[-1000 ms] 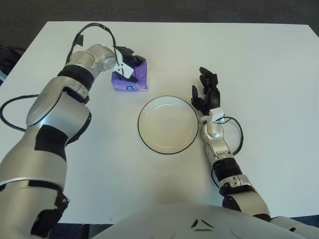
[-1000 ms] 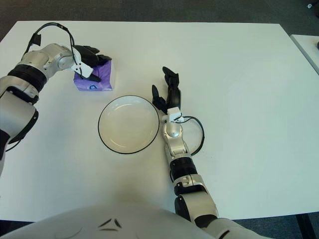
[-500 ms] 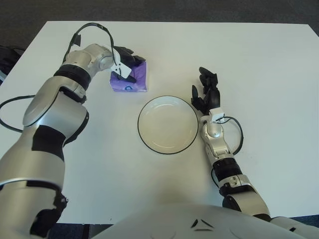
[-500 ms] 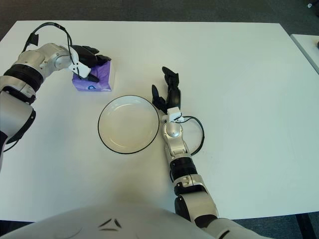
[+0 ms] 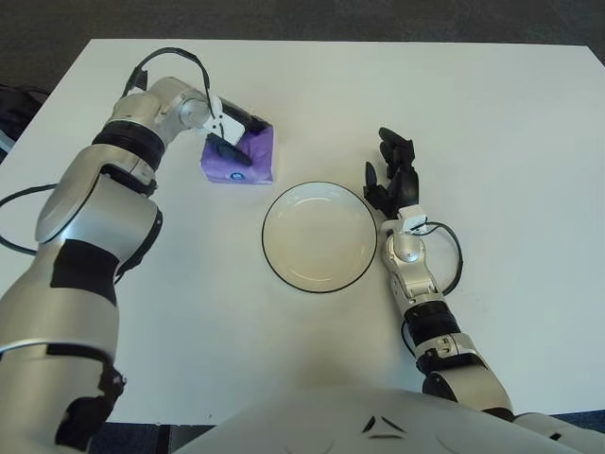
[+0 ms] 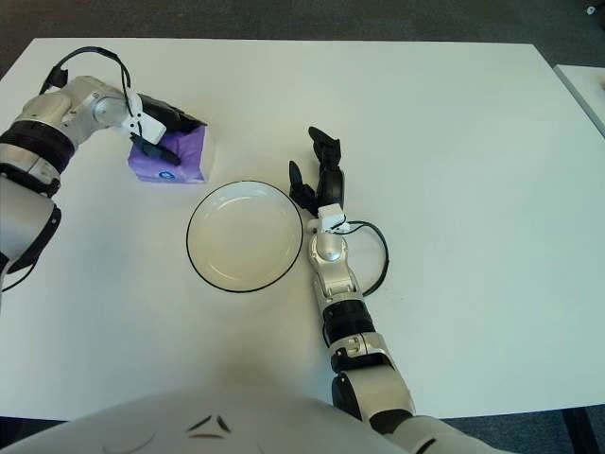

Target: Put the tissue paper into the plate.

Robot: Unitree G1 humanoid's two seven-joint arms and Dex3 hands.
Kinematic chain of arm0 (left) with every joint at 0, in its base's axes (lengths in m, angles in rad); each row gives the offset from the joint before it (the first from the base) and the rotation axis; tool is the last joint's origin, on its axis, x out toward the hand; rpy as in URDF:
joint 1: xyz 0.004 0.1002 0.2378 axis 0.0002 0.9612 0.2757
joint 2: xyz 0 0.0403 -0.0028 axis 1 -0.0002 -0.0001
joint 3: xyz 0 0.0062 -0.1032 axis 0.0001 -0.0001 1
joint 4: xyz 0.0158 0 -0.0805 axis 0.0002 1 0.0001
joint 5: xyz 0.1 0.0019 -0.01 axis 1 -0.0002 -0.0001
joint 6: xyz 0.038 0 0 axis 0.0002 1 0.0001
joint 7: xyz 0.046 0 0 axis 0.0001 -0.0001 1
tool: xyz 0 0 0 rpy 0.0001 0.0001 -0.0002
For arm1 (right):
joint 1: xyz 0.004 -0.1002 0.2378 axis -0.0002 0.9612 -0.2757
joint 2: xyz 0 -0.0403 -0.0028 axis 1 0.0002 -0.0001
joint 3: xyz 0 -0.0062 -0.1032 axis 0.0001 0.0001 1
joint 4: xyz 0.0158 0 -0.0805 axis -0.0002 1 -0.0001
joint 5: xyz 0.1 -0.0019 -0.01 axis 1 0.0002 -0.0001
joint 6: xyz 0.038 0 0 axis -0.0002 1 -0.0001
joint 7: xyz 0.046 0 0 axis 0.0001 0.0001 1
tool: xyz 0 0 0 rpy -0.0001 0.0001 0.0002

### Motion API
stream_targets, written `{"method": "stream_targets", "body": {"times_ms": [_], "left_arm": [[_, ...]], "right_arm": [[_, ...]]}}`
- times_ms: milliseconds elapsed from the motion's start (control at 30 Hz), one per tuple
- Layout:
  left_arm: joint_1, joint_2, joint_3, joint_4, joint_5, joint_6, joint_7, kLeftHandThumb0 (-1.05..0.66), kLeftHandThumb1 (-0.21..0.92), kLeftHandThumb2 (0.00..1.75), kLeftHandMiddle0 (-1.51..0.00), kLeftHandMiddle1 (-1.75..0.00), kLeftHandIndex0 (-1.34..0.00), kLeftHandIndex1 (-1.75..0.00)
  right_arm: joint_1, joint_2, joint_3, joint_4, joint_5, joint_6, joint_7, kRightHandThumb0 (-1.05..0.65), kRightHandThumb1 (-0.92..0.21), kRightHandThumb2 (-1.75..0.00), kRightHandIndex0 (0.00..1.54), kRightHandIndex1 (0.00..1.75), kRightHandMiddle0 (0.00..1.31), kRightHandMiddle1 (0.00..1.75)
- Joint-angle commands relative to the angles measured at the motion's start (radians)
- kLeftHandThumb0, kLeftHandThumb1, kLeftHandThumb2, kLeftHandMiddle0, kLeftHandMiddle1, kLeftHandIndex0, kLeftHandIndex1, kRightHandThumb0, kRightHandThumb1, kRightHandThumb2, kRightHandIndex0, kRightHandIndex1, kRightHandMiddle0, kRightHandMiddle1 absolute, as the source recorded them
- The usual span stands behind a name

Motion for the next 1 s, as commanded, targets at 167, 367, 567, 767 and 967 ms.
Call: {"method": "stream_targets", "body": {"times_ms": [167, 367, 567, 767, 967], "left_arm": [[0.116, 0.024, -0.04, -0.029, 0.019, 0.044, -0.205, -1.05, 0.9, 0.12, 0.0, 0.0, 0.0, 0.0], [0.125, 0.031, -0.044, -0.053, 0.032, 0.074, -0.177, -1.05, 0.92, 0.13, 0.0, 0.0, 0.0, 0.0], [0.132, 0.039, -0.043, -0.069, 0.029, 0.075, -0.173, -1.05, 0.92, 0.14, 0.0, 0.0, 0.0, 0.0], [0.137, 0.044, -0.035, -0.069, 0.016, 0.07, -0.18, -1.05, 0.92, 0.15, 0.0, 0.0, 0.0, 0.0], [0.141, 0.046, -0.027, -0.068, 0.002, 0.067, -0.195, -1.05, 0.92, 0.16, 0.0, 0.0, 0.0, 0.0]], "right_arm": [[0.213, -0.008, -0.004, 0.117, -0.003, 0.085, 0.011, -0.68, -0.92, -0.62, 0.21, 0.52, 0.0, 0.84], [0.218, -0.008, -0.003, 0.11, -0.002, 0.086, 0.012, -0.67, -0.92, -0.63, 0.21, 0.52, 0.0, 0.83], [0.225, -0.007, -0.004, 0.1, -0.001, 0.089, 0.016, -0.66, -0.92, -0.63, 0.21, 0.53, 0.0, 0.83], [0.232, -0.005, -0.003, 0.089, 0.002, 0.093, 0.019, -0.66, -0.92, -0.63, 0.21, 0.53, 0.0, 0.83], [0.237, -0.003, -0.001, 0.079, 0.003, 0.1, 0.02, -0.66, -0.92, -0.63, 0.21, 0.53, 0.0, 0.83]]}}
